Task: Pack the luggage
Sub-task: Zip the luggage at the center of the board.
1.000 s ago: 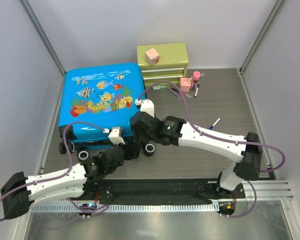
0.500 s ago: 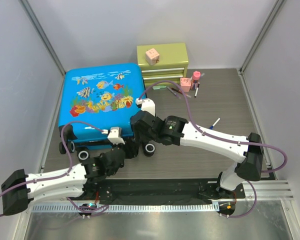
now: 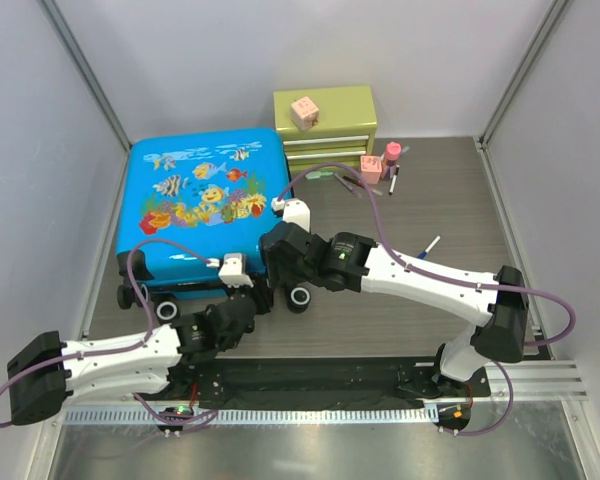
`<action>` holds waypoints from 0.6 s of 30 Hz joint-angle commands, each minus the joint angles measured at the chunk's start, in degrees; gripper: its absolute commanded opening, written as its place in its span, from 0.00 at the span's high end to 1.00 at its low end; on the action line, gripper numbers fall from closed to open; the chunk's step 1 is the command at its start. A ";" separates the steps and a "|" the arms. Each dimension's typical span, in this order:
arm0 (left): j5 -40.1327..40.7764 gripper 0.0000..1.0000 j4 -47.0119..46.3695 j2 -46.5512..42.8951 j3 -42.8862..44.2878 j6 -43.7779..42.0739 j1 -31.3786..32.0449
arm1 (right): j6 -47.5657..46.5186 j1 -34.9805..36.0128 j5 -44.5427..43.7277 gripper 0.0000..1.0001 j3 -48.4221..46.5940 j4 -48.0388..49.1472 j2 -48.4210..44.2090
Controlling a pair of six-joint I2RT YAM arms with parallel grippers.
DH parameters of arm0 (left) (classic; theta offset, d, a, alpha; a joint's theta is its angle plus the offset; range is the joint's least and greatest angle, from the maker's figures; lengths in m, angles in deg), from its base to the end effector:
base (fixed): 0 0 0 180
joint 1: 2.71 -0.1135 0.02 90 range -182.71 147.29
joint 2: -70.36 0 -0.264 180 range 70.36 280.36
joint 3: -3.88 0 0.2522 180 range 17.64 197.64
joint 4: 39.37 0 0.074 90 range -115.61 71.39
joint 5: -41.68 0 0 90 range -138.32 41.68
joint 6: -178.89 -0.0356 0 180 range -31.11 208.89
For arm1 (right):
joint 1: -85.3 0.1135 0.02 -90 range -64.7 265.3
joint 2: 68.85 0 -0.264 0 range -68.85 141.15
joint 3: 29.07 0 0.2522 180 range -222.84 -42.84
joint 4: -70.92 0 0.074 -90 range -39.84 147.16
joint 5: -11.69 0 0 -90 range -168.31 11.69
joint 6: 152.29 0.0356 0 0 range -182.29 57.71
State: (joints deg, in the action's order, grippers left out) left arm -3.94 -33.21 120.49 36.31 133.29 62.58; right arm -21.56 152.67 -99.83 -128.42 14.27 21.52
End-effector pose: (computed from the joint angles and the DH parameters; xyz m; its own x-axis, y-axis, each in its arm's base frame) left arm 0.0987 -0.1549 0.1992 -0.3880 -0.3530 -0.8514 0.1545 0.8857 -0.4377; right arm 0.1440 0.3115 0.3377 -0.7138 -0.1348 -0.6872 -0.3931 0.8893 0.2339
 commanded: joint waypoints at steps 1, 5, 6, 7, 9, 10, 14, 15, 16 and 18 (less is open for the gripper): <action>5.80 0.64 -3.65 1.64 2.33 -0.81 0.18 | -3.90 1.36 5.78 0.99 -1.61 7.82 -5.11; 6.77 0.67 -5.84 2.69 1.80 -1.42 0.18 | -3.82 1.44 6.05 0.99 -1.08 8.00 -5.20; 6.95 0.68 -6.46 2.61 1.63 -1.60 0.27 | -3.73 1.44 6.14 0.99 -0.82 8.18 -5.29; 7.12 0.70 -10.73 1.74 -0.11 -2.47 0.27 | -3.55 1.53 6.14 0.99 0.05 8.53 -5.55; 7.21 0.74 -12.87 1.46 -1.36 -2.83 0.18 | -3.47 1.36 5.96 0.98 0.33 8.71 -5.64; 7.21 0.76 -14.97 1.03 -1.88 -3.53 0.27 | -3.46 1.44 5.96 0.99 0.41 8.79 -5.64; 5.54 0.85 -18.33 1.20 -2.42 -6.60 0.27 | -3.29 1.44 5.70 0.99 0.33 9.14 -5.55; 5.19 0.87 -18.59 1.37 -2.24 -7.31 0.18 | -3.20 1.36 5.70 0.99 0.24 9.14 -5.38; 4.49 0.89 -18.94 1.72 -2.07 -7.83 0.27 | -3.20 1.44 5.70 0.99 0.07 9.06 -5.29; 3.61 0.94 -20.17 2.60 -1.89 -9.15 0.27 | -3.20 1.44 5.79 0.99 0.06 9.14 -5.03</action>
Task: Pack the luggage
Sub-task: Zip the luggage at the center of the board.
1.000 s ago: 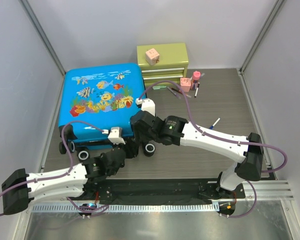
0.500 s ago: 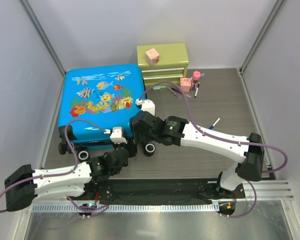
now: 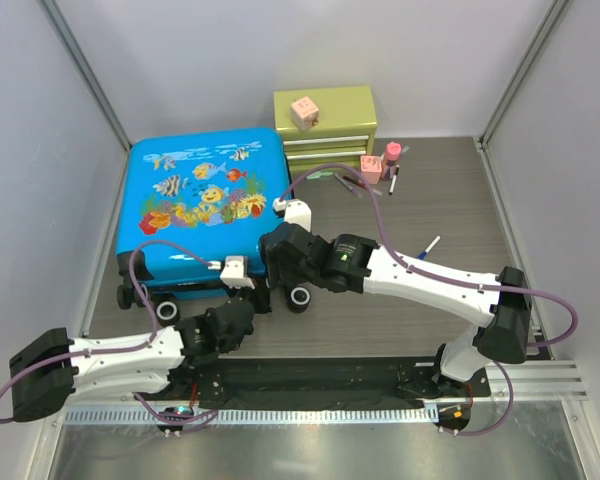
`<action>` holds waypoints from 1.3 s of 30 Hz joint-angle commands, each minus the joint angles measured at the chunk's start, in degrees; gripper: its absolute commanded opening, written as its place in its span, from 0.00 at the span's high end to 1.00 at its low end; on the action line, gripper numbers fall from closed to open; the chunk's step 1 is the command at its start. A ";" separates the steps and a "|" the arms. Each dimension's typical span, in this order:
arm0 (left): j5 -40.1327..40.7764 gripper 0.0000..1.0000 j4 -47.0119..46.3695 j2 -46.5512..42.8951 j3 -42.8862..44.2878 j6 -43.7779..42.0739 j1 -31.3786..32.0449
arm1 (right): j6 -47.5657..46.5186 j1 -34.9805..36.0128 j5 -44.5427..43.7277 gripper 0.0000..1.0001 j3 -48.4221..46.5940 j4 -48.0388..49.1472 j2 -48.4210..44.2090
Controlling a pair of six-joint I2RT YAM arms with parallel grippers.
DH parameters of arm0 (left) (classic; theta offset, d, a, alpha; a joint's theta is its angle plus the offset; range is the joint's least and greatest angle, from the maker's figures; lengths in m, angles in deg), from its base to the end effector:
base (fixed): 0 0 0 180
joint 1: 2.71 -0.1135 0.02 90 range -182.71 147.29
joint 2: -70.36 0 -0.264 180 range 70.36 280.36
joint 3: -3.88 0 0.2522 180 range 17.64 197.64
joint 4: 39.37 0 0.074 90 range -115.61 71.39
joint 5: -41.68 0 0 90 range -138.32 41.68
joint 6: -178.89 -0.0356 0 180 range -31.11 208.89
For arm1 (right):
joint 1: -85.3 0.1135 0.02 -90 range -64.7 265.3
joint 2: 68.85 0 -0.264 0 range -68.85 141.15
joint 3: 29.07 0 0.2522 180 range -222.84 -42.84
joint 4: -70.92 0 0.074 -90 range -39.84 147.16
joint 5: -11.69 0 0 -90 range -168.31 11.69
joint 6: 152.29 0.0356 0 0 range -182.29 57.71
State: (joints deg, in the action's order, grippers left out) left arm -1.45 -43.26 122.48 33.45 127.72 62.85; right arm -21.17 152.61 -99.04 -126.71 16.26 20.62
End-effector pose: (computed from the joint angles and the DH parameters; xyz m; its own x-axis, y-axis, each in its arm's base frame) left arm 0.0998 -0.1568 0.1937 -0.3140 -0.3451 -0.8845 0.1790 0.8934 -0.4122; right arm 0.1432 0.3098 0.3355 -0.7164 -0.1190 -0.6875 -0.3952 0.8812 0.2594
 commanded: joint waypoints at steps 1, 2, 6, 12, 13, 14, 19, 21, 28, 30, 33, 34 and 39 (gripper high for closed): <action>0.94 0.97 -10.82 0.96 0.89 -3.85 -0.08 | -3.51 1.51 5.09 0.99 -1.64 7.16 -4.04; 0.59 1.00 -11.18 1.23 0.89 -4.37 0.01 | -3.51 1.51 4.91 0.99 -1.64 7.07 -3.95; -1.43 1.00 -14.16 1.49 -0.43 -6.22 0.09 | -3.24 1.42 4.38 0.99 -1.99 7.24 -4.04; -1.97 1.00 -19.87 3.07 -1.75 -9.47 2.81 | -2.37 1.42 3.77 0.99 -4.63 7.42 -2.73; -1.44 1.00 -20.40 3.51 -1.66 -9.73 4.12 | -2.28 1.42 3.68 0.99 -4.98 7.42 -2.20; -0.13 1.00 -21.19 3.95 -1.66 -9.91 4.75 | -2.02 1.42 3.51 0.99 -5.76 7.42 -1.85; 2.96 1.00 -24.53 6.41 -1.58 -10.53 8.08 | -1.49 1.42 3.42 0.99 -6.83 7.68 -0.44; 3.49 1.00 -25.15 6.51 -1.66 -10.44 8.53 | -1.31 1.42 3.33 0.99 -6.56 7.68 -0.35; 5.68 1.00 -22.54 1.59 -2.81 -9.30 10.47 | -1.22 1.33 0.08 0.83 -3.40 7.24 -3.86; 6.21 0.86 -14.37 -3.32 -2.54 -7.19 10.47 | -1.40 1.25 -0.89 0.56 -1.73 6.72 -6.57; 5.78 0.52 -3.16 -12.96 -2.46 -6.23 10.47 | -2.10 1.07 -3.51 0.32 0.81 5.05 -9.74; 5.43 0.47 -0.40 -15.44 -2.37 -6.05 10.38 | -2.10 0.64 -4.14 0.28 1.60 4.00 -12.02; 1.21 0.28 17.17 -27.15 0.70 -6.57 10.55 | -2.63 -2.27 -3.70 0.12 6.35 1.10 -17.13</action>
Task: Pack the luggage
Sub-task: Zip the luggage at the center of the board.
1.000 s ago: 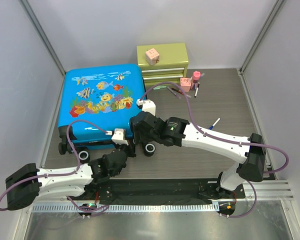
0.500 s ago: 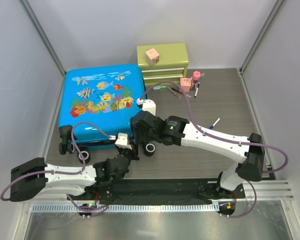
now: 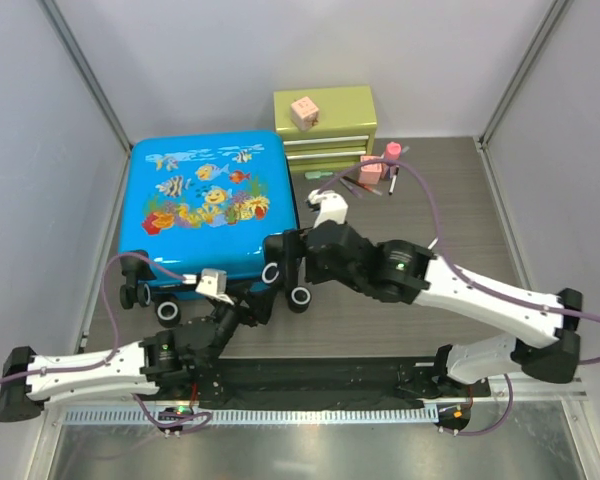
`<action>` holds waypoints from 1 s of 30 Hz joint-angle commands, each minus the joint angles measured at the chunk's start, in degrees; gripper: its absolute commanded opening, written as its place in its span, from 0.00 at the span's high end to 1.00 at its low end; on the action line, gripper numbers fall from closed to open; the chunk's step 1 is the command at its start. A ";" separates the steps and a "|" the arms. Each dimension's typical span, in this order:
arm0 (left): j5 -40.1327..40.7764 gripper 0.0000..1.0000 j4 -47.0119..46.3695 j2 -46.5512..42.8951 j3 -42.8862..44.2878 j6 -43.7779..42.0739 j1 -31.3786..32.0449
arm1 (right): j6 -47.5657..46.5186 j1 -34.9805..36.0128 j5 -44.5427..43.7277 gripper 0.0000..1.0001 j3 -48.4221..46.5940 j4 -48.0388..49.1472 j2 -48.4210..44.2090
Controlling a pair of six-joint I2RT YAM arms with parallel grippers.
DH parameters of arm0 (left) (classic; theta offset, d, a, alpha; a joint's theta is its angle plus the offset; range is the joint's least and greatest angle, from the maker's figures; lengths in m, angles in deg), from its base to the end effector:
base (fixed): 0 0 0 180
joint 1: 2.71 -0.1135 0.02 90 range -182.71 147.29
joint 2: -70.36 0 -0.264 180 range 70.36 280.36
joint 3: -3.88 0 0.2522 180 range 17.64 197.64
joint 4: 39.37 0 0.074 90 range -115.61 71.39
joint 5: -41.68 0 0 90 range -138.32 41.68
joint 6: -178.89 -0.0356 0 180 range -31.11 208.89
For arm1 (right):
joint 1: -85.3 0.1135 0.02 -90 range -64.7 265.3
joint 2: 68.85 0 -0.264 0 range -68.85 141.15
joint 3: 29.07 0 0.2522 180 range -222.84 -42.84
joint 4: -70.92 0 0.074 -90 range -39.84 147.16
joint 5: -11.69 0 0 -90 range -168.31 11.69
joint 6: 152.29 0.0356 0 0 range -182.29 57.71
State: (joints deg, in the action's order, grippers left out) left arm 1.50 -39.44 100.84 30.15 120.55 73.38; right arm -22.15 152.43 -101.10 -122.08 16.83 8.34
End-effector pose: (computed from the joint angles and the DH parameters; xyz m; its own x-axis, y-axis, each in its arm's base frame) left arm 0.0602 -0.1301 0.2219 -0.2473 -0.4100 -0.8779 0.3680 0.7984 -0.4766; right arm 0.1246 0.2600 0.3735 -0.6554 -0.0246 -0.7549 -0.4039 0.8560 0.3227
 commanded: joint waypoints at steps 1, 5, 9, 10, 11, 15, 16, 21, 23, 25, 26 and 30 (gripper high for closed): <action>-2.36 0.25 15.12 -6.56 4.79 0.68 0.02 | -1.91 -2.53 -2.00 0.10 2.16 -0.52 -5.29; -6.92 0.17 18.31 -2.37 9.98 1.04 0.02 | -3.31 -4.29 -4.46 0.00 7.15 -2.12 -7.04; -9.92 0.17 18.31 7.73 18.05 -0.19 1.76 | -2.61 -6.04 -3.06 0.00 12.88 -0.54 -10.29; -8.53 0.17 18.39 9.41 19.29 -0.46 2.56 | -2.52 -6.22 -2.97 0.00 13.67 -0.36 -11.17; -7.30 0.15 18.66 13.34 20.52 -0.46 3.09 | -2.52 -6.31 -2.71 0.00 15.16 -0.18 -11.88; -5.09 0.12 22.78 21.62 27.37 2.43 3.53 | -2.44 -6.75 -2.53 0.00 17.80 -0.09 -15.92; -3.26 0.12 24.27 22.86 28.43 4.01 3.53 | -2.26 -6.84 -2.53 0.00 18.59 -0.27 -16.45; 4.31 0.10 35.17 25.25 32.14 13.86 3.45 | -1.73 -6.84 -2.35 0.00 21.67 0.08 -19.70; 5.81 0.09 35.36 24.02 30.83 15.35 3.53 | -1.64 -6.84 -2.70 0.00 24.21 0.95 -20.67; 6.25 0.08 34.48 22.26 29.94 16.59 3.53 | -2.34 -6.84 -2.70 0.00 27.11 2.27 -22.33; 6.34 0.08 33.96 21.73 28.98 16.85 3.53 | -2.78 -6.84 -2.70 0.00 28.25 4.19 -22.95; 4.85 0.08 28.52 19.80 27.13 16.77 3.45 | -6.21 -6.84 -1.22 0.00 35.54 11.23 -25.42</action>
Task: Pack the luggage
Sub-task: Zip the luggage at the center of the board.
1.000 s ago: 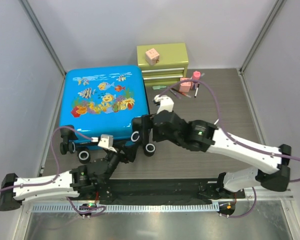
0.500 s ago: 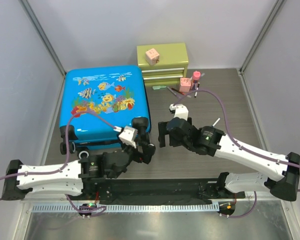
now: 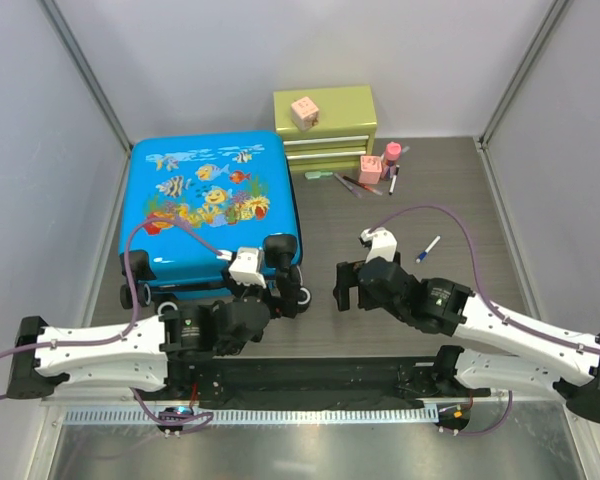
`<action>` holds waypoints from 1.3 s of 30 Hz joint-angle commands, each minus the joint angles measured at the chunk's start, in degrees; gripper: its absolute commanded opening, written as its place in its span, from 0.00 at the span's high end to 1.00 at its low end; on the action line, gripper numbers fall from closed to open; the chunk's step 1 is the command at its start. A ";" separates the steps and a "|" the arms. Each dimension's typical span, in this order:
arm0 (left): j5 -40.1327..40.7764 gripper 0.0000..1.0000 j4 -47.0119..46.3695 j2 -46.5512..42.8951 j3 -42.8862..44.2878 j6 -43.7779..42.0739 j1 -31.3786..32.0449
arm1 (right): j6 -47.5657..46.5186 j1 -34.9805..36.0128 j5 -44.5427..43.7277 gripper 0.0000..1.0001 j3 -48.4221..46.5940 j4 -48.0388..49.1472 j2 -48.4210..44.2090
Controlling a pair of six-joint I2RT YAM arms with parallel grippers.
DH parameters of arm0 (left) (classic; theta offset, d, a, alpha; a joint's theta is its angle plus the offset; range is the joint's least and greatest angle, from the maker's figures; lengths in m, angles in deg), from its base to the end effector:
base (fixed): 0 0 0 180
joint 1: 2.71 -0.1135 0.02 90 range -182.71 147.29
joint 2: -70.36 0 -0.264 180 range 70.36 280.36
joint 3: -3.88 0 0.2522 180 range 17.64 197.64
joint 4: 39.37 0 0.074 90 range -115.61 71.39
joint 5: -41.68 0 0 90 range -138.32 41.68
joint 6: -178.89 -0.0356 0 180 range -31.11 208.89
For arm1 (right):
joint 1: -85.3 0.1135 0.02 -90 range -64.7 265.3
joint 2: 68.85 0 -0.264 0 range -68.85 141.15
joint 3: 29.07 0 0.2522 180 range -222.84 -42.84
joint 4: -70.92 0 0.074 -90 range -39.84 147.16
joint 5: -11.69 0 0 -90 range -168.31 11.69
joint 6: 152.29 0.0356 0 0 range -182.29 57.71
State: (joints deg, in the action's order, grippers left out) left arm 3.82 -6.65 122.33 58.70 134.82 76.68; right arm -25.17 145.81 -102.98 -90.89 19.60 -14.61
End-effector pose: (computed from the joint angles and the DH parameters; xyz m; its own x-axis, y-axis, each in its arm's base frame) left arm 0.0630 -0.1839 0.2863 -0.4066 -0.2242 -0.8857 0.2660 0.8984 -0.3496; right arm 0.1077 0.1603 0.2875 -0.6592 -0.0515 -0.7502 -0.3070 0.9292 0.2059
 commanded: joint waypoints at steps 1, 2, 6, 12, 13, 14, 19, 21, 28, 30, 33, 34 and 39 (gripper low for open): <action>2.27 0.08 -4.72 -1.34 -1.68 2.41 0.15 | -3.63 -0.30 1.02 0.00 5.50 10.12 -2.73; 2.09 0.07 -4.81 -1.08 -1.51 2.49 0.06 | -4.86 -0.22 1.28 0.00 6.64 13.62 -3.34; 0.51 0.05 -3.67 0.77 -0.63 4.16 -1.17 | -7.41 -0.22 2.25 0.02 10.34 19.63 -2.30; -3.79 0.05 -10.51 0.68 -2.38 4.34 -4.50 | -9.43 -0.13 3.04 0.06 12.45 24.63 -0.09; -5.89 0.05 -11.05 1.03 -2.21 4.43 -5.82 | -9.53 -0.13 3.04 0.06 13.07 25.69 -0.36; -6.61 0.05 -10.79 2.16 -1.95 4.60 -6.44 | -9.61 -0.13 3.13 0.07 13.68 27.44 -0.80; -10.12 0.06 -9.83 4.72 -0.28 5.13 -8.64 | -10.49 -0.04 2.96 0.07 16.41 30.53 -3.08; -10.48 0.09 -9.03 4.90 -0.10 5.92 -8.91 | -10.76 -0.04 2.61 0.08 16.94 30.88 -3.35; -16.62 0.16 -11.66 6.30 -0.28 7.50 -11.98 | -11.72 0.31 3.04 0.10 19.48 34.04 -3.17; -18.99 0.16 -13.41 6.92 -0.71 7.42 -12.68 | -11.72 0.75 3.13 0.10 20.98 35.01 -3.44; -21.54 0.16 -17.37 7.71 -0.98 7.59 -13.74 | -11.64 1.27 2.96 0.11 23.70 37.20 -5.36; -22.16 0.16 -18.60 7.89 -0.98 7.59 -13.92 | -11.55 1.36 2.87 0.11 24.40 39.38 -6.07; -26.12 0.16 -23.26 8.77 -0.98 7.50 -15.41 | -12.16 1.98 4.45 0.11 29.24 46.95 -8.80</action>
State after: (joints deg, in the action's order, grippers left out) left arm -18.06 -22.13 130.81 56.62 141.62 62.10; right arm -36.45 147.12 -99.11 -63.79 56.08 -21.58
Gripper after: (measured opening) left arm 0.838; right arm 0.893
